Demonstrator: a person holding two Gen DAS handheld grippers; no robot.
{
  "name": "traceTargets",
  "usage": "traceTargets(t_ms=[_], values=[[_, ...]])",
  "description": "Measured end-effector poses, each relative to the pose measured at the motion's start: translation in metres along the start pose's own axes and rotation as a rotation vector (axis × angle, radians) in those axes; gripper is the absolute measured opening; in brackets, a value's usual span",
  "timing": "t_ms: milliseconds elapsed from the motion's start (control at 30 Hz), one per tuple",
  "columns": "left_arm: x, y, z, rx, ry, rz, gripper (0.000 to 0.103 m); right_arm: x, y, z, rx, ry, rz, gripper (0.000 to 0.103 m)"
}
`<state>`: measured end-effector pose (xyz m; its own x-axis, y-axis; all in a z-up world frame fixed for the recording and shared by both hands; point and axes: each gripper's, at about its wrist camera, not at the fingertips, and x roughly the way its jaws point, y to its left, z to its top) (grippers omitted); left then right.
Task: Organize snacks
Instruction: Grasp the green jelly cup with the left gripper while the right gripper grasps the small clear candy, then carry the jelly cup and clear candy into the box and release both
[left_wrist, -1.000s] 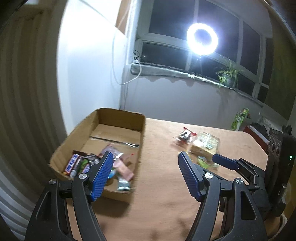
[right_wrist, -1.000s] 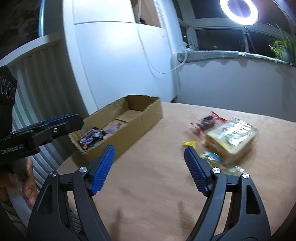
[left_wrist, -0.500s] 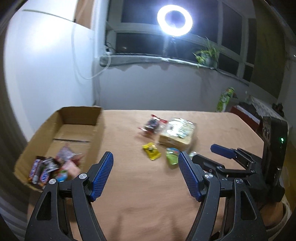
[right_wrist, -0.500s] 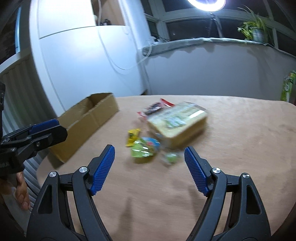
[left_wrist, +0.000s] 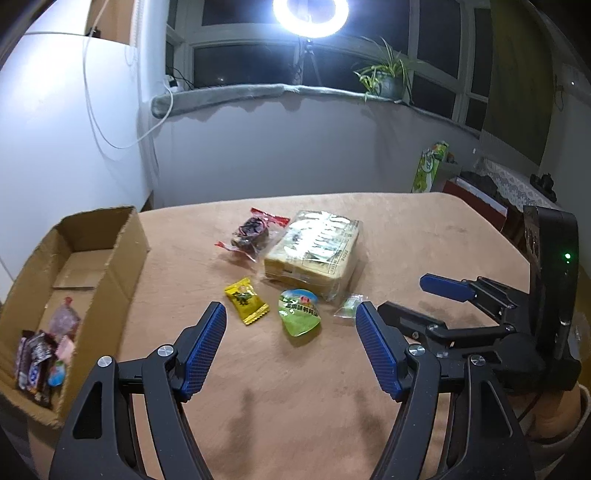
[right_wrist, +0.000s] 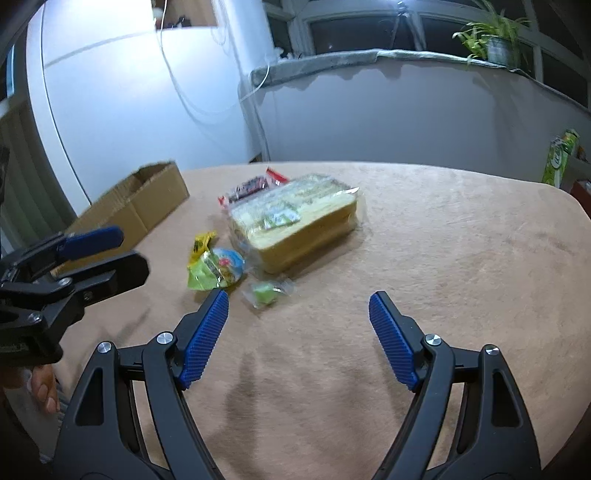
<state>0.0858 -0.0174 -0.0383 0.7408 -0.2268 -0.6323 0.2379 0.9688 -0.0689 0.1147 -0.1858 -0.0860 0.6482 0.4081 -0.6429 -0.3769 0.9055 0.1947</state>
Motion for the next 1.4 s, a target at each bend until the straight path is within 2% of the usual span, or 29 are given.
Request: traceTargets(t_ms=[133,300,433,500,533,567,633,733,767,800,967,1400], values=[[0.021,0.001,-0.001,-0.001,0.036,-0.023,0.073,0.017,0.007,0.002,-0.048,0.074,0.026,0.082],[0.047,0.006,-0.004,-0.017,0.094,-0.080,0.072,0.037,0.019,0.005,-0.131,0.170,0.015,0.082],[0.061,0.010,-0.004,-0.039,0.122,-0.123,0.070,0.047,0.028,0.009,-0.197,0.201,-0.023,0.081],[0.066,0.012,-0.005,-0.065,0.136,-0.152,0.063,0.050,0.031,0.011,-0.222,0.213,-0.034,0.081],[0.068,0.013,-0.006,-0.074,0.145,-0.164,0.052,0.052,0.033,0.012,-0.239,0.216,-0.034,0.081],[0.069,0.014,-0.007,-0.078,0.149,-0.173,0.043,0.054,0.034,0.012,-0.248,0.215,-0.029,0.080],[0.071,0.017,-0.008,-0.097,0.156,-0.191,0.036,0.056,0.034,0.014,-0.246,0.213,-0.001,0.072],[0.072,0.024,-0.010,-0.134,0.153,-0.217,0.032,0.054,0.036,0.014,-0.249,0.200,0.015,0.060],[0.072,0.026,-0.011,-0.143,0.151,-0.219,0.026,0.054,0.036,0.014,-0.249,0.192,0.005,0.045],[0.072,0.028,-0.012,-0.155,0.154,-0.222,0.026,0.053,0.035,0.014,-0.243,0.187,-0.006,0.033],[0.069,0.038,-0.016,-0.204,0.142,-0.261,0.024,0.053,0.033,0.015,-0.228,0.178,-0.009,0.029],[0.065,0.042,-0.020,-0.213,0.120,-0.254,0.023,0.051,0.018,0.016,-0.151,0.157,0.035,0.026]])
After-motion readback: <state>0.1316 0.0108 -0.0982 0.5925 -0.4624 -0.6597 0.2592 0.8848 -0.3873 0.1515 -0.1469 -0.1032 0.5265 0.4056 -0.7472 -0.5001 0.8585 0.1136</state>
